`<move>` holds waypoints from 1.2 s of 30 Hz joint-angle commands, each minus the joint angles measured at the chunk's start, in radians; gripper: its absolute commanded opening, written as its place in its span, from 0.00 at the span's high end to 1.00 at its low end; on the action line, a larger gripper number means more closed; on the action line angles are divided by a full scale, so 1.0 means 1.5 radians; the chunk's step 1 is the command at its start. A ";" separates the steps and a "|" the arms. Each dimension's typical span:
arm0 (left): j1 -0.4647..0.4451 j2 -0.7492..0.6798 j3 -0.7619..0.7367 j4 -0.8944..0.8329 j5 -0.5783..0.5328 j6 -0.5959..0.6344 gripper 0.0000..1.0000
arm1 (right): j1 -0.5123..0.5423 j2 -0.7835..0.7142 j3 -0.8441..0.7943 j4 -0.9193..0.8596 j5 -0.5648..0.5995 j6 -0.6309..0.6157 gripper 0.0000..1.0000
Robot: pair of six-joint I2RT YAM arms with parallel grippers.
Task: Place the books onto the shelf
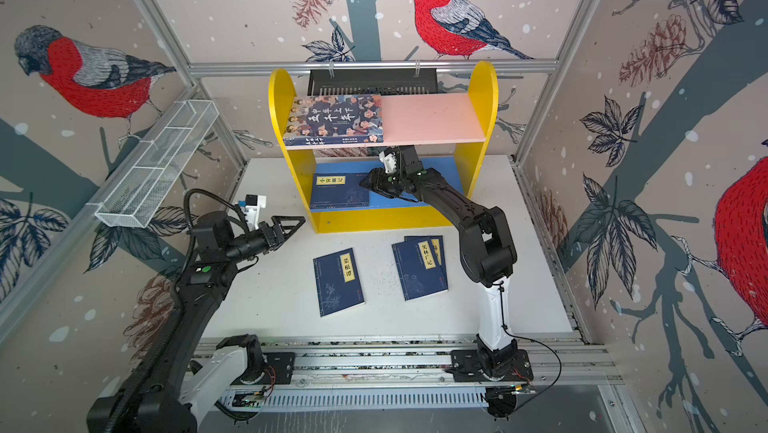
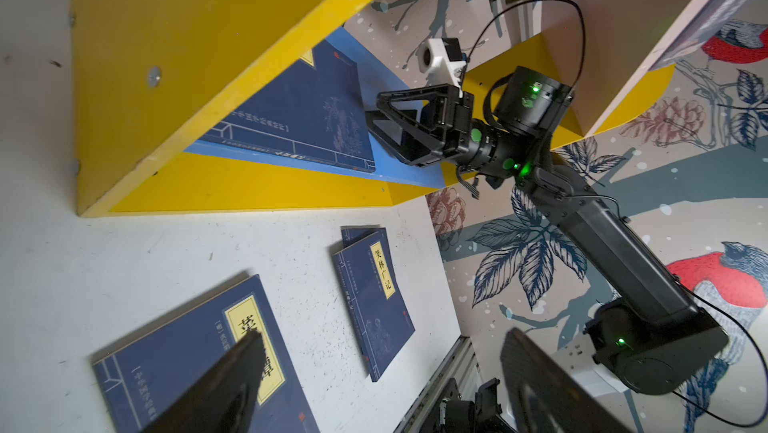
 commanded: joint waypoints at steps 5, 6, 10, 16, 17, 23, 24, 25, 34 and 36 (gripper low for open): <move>0.002 0.001 -0.034 -0.103 -0.158 0.003 0.10 | 0.003 -0.145 -0.125 0.007 0.044 0.012 0.42; 0.001 0.003 -0.047 -0.104 -0.167 -0.008 0.10 | 0.006 -0.173 -0.154 0.010 0.049 0.012 0.42; 0.001 0.006 -0.081 -0.106 -0.189 -0.040 0.12 | 0.024 -0.271 -0.256 -0.001 0.080 0.008 0.42; -0.008 0.025 -0.105 -0.129 -0.200 -0.035 0.13 | 0.113 -0.404 -0.361 -0.062 0.156 -0.008 0.42; -0.015 0.030 -0.108 -0.134 -0.204 -0.025 0.13 | 0.137 -0.422 -0.380 -0.067 0.162 -0.006 0.42; -0.047 0.067 -0.130 -0.151 -0.238 0.017 0.14 | 0.243 -0.481 -0.498 -0.023 0.192 0.057 0.42; -0.052 0.074 -0.136 -0.151 -0.244 0.014 0.14 | 0.257 -0.481 -0.510 -0.018 0.202 0.064 0.42; -0.055 0.083 -0.140 -0.146 -0.245 0.011 0.14 | 0.264 -0.478 -0.521 -0.014 0.208 0.071 0.42; -0.069 0.141 -0.135 -0.136 -0.270 0.011 0.14 | 0.290 -0.415 -0.589 0.098 0.212 0.141 0.41; -0.069 0.146 -0.132 -0.138 -0.269 0.014 0.14 | 0.301 -0.384 -0.575 0.098 0.211 0.147 0.41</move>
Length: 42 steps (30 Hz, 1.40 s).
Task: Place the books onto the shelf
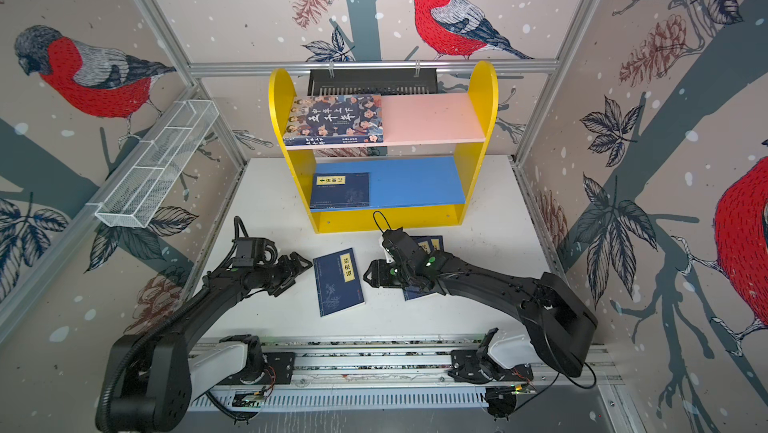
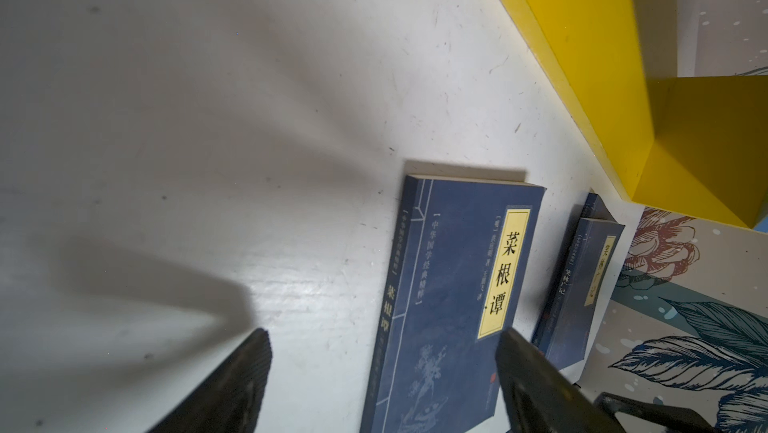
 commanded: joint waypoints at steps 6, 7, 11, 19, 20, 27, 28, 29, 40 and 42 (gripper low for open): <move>-0.003 -0.001 -0.003 0.010 -0.007 0.010 0.13 | 0.026 0.104 0.062 0.021 0.013 0.012 0.41; -0.004 -0.003 -0.007 0.012 -0.007 0.006 0.13 | 0.028 0.111 0.067 0.019 0.016 0.010 0.41; -0.013 -0.017 -0.007 0.015 -0.007 0.011 0.13 | 0.026 0.114 0.068 0.011 0.024 0.003 0.40; -0.041 0.007 -0.010 0.026 -0.021 0.011 0.13 | 0.001 0.108 0.039 0.028 -0.007 -0.009 0.40; -0.047 0.010 -0.016 0.032 -0.016 0.005 0.14 | -0.005 0.113 0.035 0.035 -0.014 -0.010 0.40; -0.094 0.031 -0.036 0.067 0.017 -0.005 0.13 | -0.031 0.132 0.013 0.101 -0.063 -0.001 0.40; -0.098 0.037 -0.035 0.067 0.020 -0.004 0.13 | -0.035 0.136 0.010 0.110 -0.071 0.000 0.40; -0.101 0.042 -0.034 0.066 0.022 -0.004 0.14 | -0.038 0.142 0.009 0.116 -0.075 0.001 0.40; -0.109 0.048 -0.050 0.104 0.049 -0.015 0.14 | -0.053 0.219 0.036 0.140 -0.120 -0.007 0.40; -0.109 0.048 -0.052 0.111 0.057 -0.019 0.14 | -0.053 0.231 0.038 0.149 -0.130 -0.006 0.40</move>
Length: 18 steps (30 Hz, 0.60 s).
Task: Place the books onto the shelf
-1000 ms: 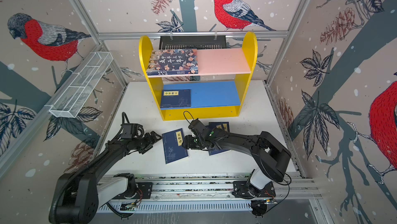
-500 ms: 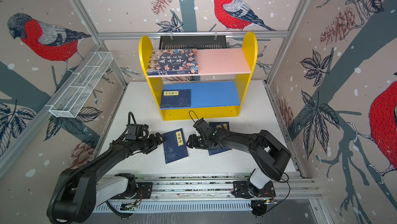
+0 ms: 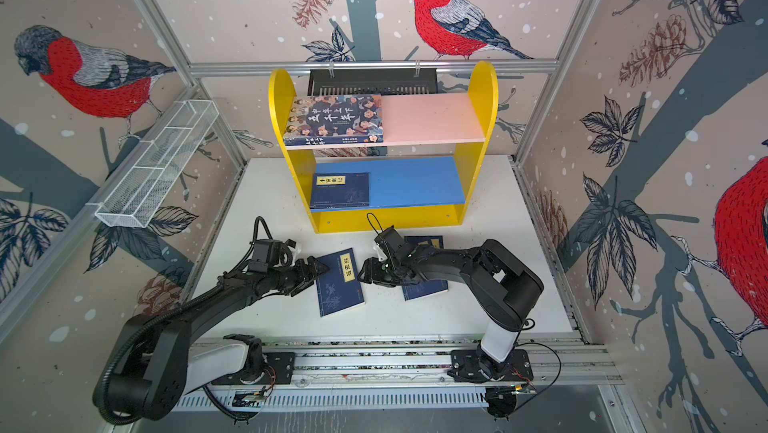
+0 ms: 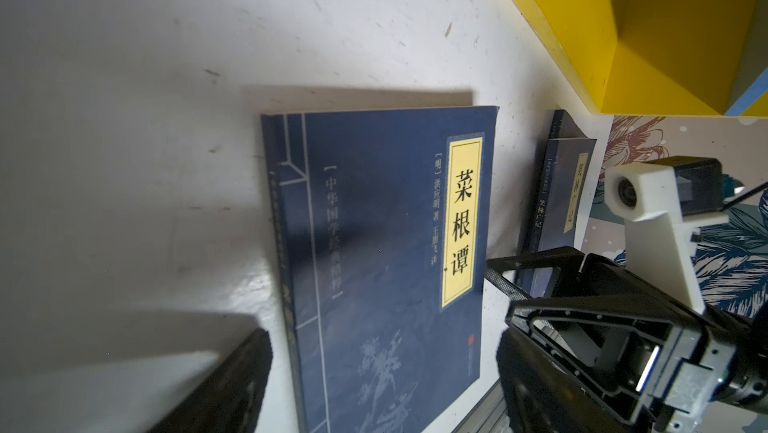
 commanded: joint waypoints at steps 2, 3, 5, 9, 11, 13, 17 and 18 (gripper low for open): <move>-0.002 0.005 -0.011 -0.022 0.000 -0.013 0.14 | 0.002 0.021 0.005 0.023 -0.025 -0.001 0.40; -0.002 0.006 -0.012 -0.019 0.002 -0.014 0.14 | 0.001 0.024 0.005 0.026 -0.028 0.000 0.40; -0.002 0.009 -0.015 -0.008 0.003 -0.017 0.14 | 0.002 0.029 0.004 0.030 -0.029 0.004 0.40; -0.002 0.010 -0.017 0.004 0.004 -0.022 0.14 | 0.003 0.030 -0.008 0.057 -0.040 0.016 0.41; -0.002 0.012 -0.021 0.015 0.015 -0.025 0.14 | 0.005 0.031 -0.015 0.074 -0.047 0.023 0.41; -0.003 0.012 -0.025 0.029 0.023 -0.031 0.14 | 0.007 0.032 -0.018 0.087 -0.053 0.025 0.42; -0.002 -0.009 -0.020 0.052 0.028 -0.033 0.14 | 0.009 0.035 -0.024 0.107 -0.058 0.034 0.43; -0.003 -0.012 -0.024 0.058 0.034 -0.039 0.14 | 0.009 0.035 -0.024 0.109 -0.058 0.034 0.43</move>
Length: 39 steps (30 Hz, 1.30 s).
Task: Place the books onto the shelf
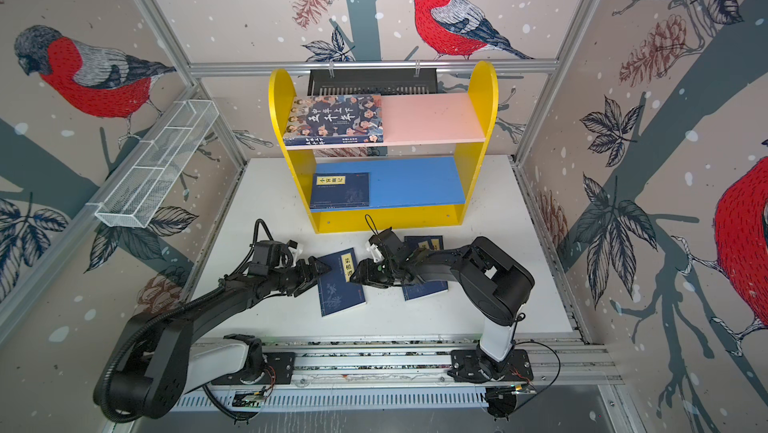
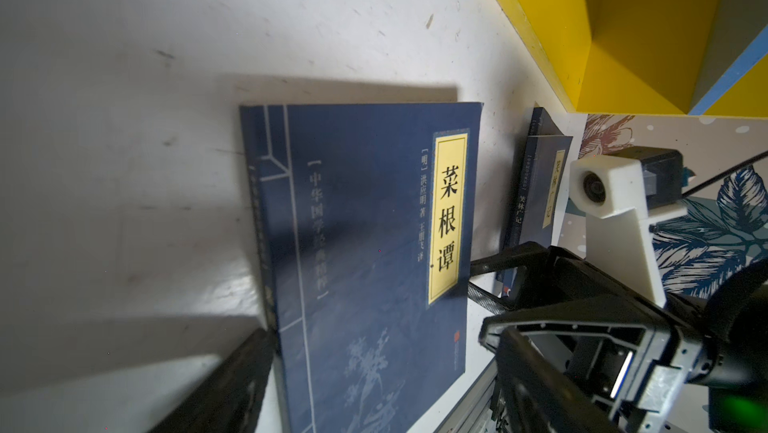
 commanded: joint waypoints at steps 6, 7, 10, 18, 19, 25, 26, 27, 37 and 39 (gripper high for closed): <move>0.000 -0.022 -0.024 0.037 0.024 -0.034 0.14 | 0.003 0.004 -0.008 0.017 -0.005 0.023 0.48; 0.000 -0.022 -0.023 0.032 0.020 -0.032 0.14 | 0.002 0.003 -0.010 0.020 -0.003 0.024 0.49; 0.000 -0.016 -0.022 0.020 0.002 -0.030 0.15 | 0.001 0.000 -0.016 0.028 0.000 0.031 0.59; 0.000 -0.011 -0.029 0.043 0.023 -0.037 0.15 | 0.003 -0.011 -0.037 0.072 -0.011 0.038 0.81; 0.000 -0.015 -0.032 0.056 0.032 -0.038 0.15 | 0.003 -0.012 -0.039 0.079 -0.013 0.038 0.84; -0.001 -0.034 -0.051 0.112 0.071 -0.063 0.15 | 0.003 -0.015 -0.041 0.094 -0.025 0.041 0.96; -0.001 -0.038 -0.050 0.108 0.070 -0.063 0.15 | 0.003 -0.017 -0.043 0.096 -0.025 0.043 0.96; -0.001 -0.041 -0.049 0.105 0.068 -0.064 0.16 | 0.003 -0.020 -0.046 0.105 -0.025 0.047 0.96; -0.001 -0.076 -0.067 0.132 0.087 -0.100 0.22 | 0.001 -0.013 -0.066 0.177 -0.052 0.074 0.76; -0.001 -0.074 -0.067 0.130 0.090 -0.102 0.22 | -0.001 -0.005 -0.060 0.173 -0.051 0.073 0.75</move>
